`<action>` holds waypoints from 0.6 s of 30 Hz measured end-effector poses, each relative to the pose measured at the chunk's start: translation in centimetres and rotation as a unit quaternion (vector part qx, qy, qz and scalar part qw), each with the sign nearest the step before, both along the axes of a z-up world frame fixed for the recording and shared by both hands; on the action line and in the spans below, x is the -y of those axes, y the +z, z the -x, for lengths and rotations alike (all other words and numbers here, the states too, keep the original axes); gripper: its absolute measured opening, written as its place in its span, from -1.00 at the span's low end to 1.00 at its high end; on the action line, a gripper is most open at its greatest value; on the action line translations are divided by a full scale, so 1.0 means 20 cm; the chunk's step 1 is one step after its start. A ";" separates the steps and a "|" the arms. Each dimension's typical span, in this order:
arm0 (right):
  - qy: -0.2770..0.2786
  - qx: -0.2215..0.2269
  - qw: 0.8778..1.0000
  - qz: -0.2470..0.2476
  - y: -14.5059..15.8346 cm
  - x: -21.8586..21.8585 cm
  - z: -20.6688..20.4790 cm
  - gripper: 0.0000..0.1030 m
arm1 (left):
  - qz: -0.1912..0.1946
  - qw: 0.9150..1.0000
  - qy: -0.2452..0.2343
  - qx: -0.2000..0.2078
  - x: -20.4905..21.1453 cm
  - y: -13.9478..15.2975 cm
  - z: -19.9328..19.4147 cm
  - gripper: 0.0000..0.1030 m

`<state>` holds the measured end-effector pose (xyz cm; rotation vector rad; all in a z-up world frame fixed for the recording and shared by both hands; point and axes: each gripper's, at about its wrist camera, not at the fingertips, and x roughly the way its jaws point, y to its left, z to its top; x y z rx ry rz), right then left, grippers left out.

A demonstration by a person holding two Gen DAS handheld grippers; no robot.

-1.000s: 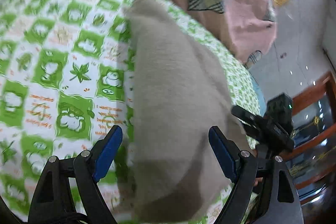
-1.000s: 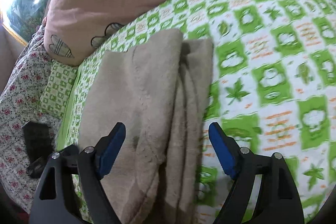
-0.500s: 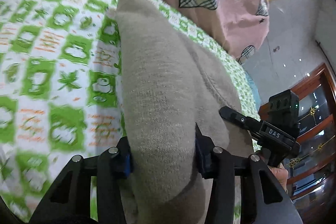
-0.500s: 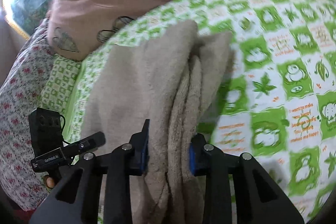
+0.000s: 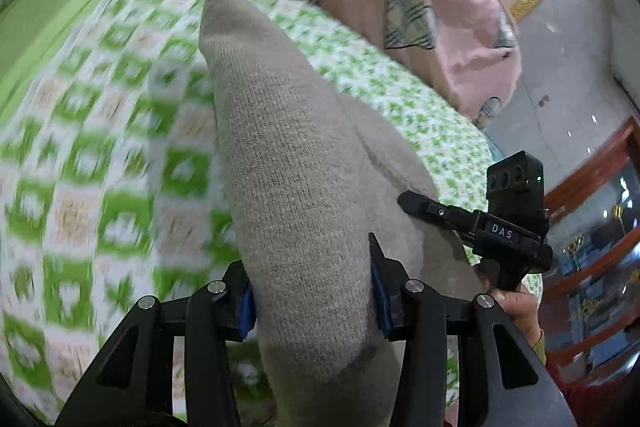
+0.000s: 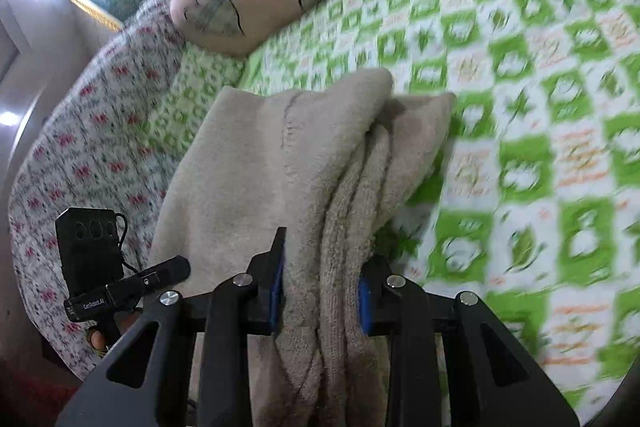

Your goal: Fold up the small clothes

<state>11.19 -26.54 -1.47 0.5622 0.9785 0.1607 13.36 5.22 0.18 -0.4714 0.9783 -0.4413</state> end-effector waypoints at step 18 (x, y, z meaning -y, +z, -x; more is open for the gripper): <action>-0.034 -0.012 0.996 0.076 0.12 0.04 -0.20 0.05 | 0.046 0.995 0.087 -0.015 -0.28 -0.07 -0.18 0.33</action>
